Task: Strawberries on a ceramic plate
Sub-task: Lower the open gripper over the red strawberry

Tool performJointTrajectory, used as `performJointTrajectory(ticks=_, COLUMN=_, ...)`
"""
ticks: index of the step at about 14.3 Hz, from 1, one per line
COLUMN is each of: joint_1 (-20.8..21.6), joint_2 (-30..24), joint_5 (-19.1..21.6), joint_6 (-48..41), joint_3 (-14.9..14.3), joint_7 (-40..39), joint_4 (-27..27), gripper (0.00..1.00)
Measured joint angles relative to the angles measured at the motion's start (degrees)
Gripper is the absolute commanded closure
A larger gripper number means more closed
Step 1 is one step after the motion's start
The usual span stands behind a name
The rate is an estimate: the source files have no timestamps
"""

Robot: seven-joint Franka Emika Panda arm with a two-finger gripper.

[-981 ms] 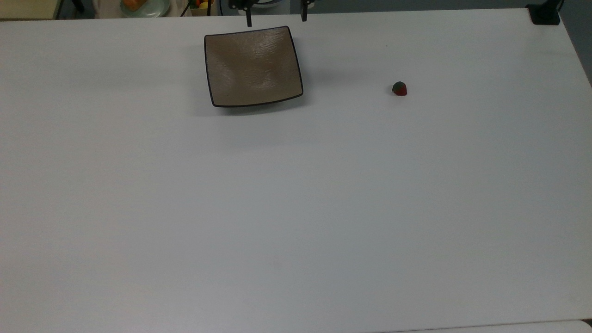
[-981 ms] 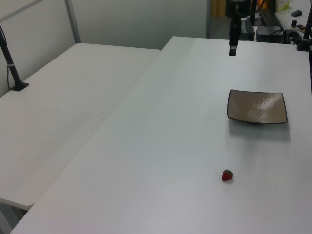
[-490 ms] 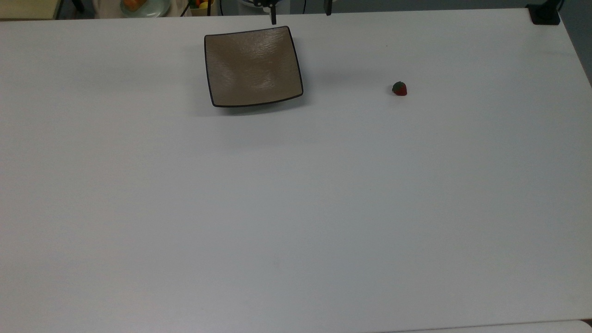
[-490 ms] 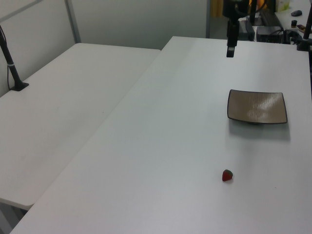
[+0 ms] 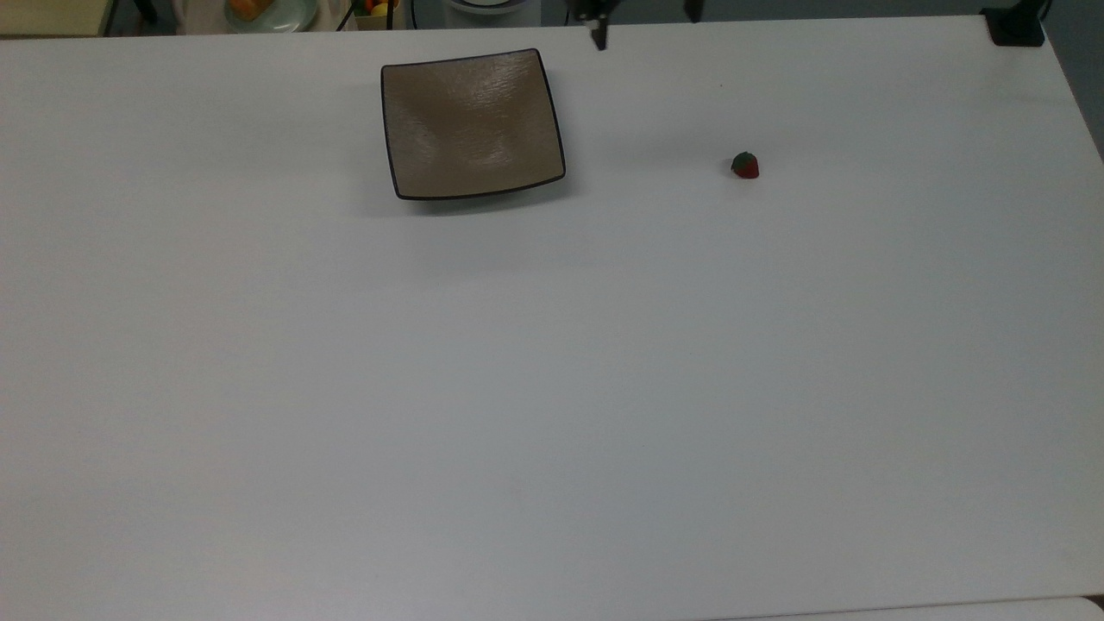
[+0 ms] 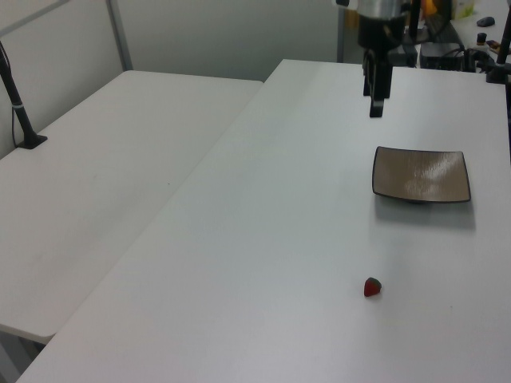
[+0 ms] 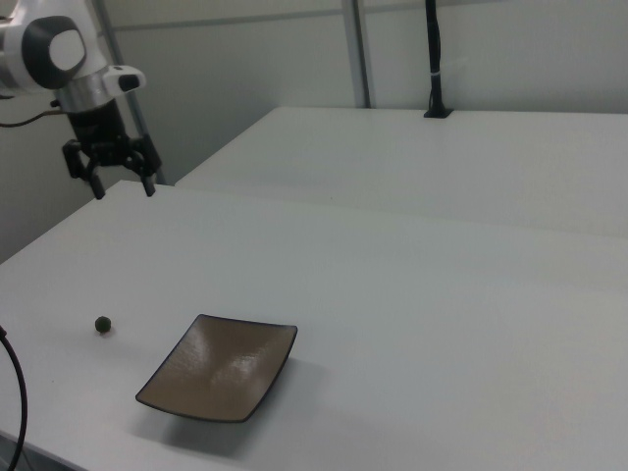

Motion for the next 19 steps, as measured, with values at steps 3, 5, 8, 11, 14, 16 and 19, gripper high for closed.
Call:
performJointTrajectory(ticks=3, joint_1=3.92, joint_2=0.66, joint_5=0.00, joint_6=0.00, joint_3=0.10, joint_7=0.01, joint_4=0.05, gripper=0.00)
performJointTrajectory(ticks=5, joint_1=6.00, joint_2=1.27, joint_5=0.00, joint_6=0.00, joint_3=0.15, joint_7=0.01, joint_4=0.06, gripper=0.00)
performJointTrajectory(ticks=8, joint_1=8.39, joint_2=3.42, joint_5=0.00, joint_6=0.01, joint_3=0.17, joint_7=0.03, joint_4=0.07, gripper=0.00)
performJointTrajectory(ticks=11, joint_1=9.93, joint_2=5.76, joint_5=0.00, joint_6=0.01, joint_3=0.18, joint_7=0.03, joint_4=-0.01, gripper=0.00)
performJointTrajectory(ticks=14, joint_1=10.69, joint_2=7.98, joint_5=0.02, joint_6=0.27, joint_3=0.40, joint_7=0.03, joint_4=-0.54, gripper=0.00)
performJointTrajectory(ticks=16, joint_1=11.15, joint_2=8.92, joint_5=0.04, joint_6=1.66, joint_3=0.80, joint_7=0.03, joint_4=-1.68, gripper=0.00)
performJointTrajectory(ticks=19, joint_1=11.63, joint_2=9.70, joint_5=0.04, joint_6=4.57, joint_3=1.30, joint_7=0.03, joint_4=-4.48, gripper=0.00)
